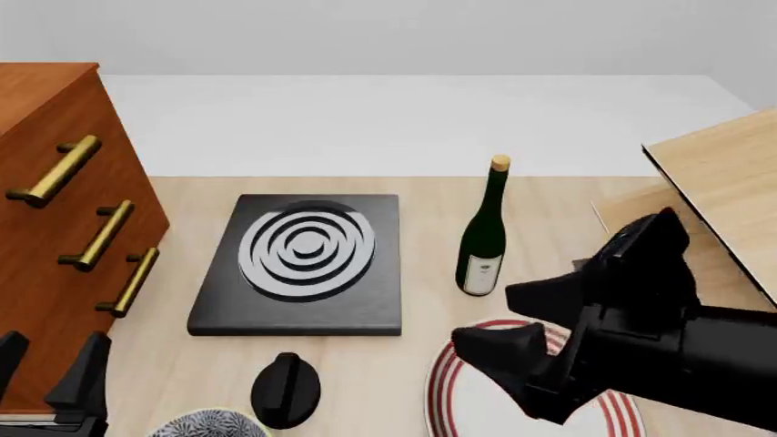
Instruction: Pick up the akita bowl and put it on the plate.
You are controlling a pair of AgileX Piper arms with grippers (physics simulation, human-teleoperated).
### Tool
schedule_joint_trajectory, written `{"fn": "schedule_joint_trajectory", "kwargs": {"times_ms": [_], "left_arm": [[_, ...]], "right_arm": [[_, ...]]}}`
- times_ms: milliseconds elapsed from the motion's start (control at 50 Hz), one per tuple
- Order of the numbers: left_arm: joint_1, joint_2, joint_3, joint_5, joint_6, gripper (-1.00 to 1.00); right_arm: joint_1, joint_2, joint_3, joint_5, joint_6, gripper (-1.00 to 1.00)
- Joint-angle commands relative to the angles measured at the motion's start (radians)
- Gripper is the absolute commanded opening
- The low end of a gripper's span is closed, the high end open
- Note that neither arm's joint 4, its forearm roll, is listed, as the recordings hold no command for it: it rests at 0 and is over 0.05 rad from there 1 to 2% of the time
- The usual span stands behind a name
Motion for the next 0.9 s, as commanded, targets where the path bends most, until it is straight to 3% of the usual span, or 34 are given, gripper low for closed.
{"fn": "schedule_joint_trajectory", "kwargs": {"times_ms": [20, 220, 300, 400, 820, 900], "left_arm": [[0.0, 0.0, 0.0, 0.0, 0.0, 1.0], [0.0, 0.0, 0.0, 0.0, 0.0, 1.0], [0.0, 0.0, 0.0, 0.0, 0.0, 1.0], [0.0, 0.0, 0.0, 0.0, 0.0, 1.0], [0.0, 0.0, 0.0, 0.0, 0.0, 1.0], [0.0, 0.0, 0.0, 0.0, 0.0, 1.0]], "right_arm": [[0.097, 0.122, -0.137, 0.123, 0.054, 1.0], [0.205, 0.247, -0.218, 0.149, 0.115, 1.0], [0.195, 0.319, -0.288, 0.189, 0.077, 1.0], [0.236, 0.357, -0.328, 0.199, 0.112, 1.0], [0.32, 0.475, -0.294, 0.086, 0.196, 1.0], [0.311, 0.496, -0.31, 0.087, 0.182, 1.0]]}}
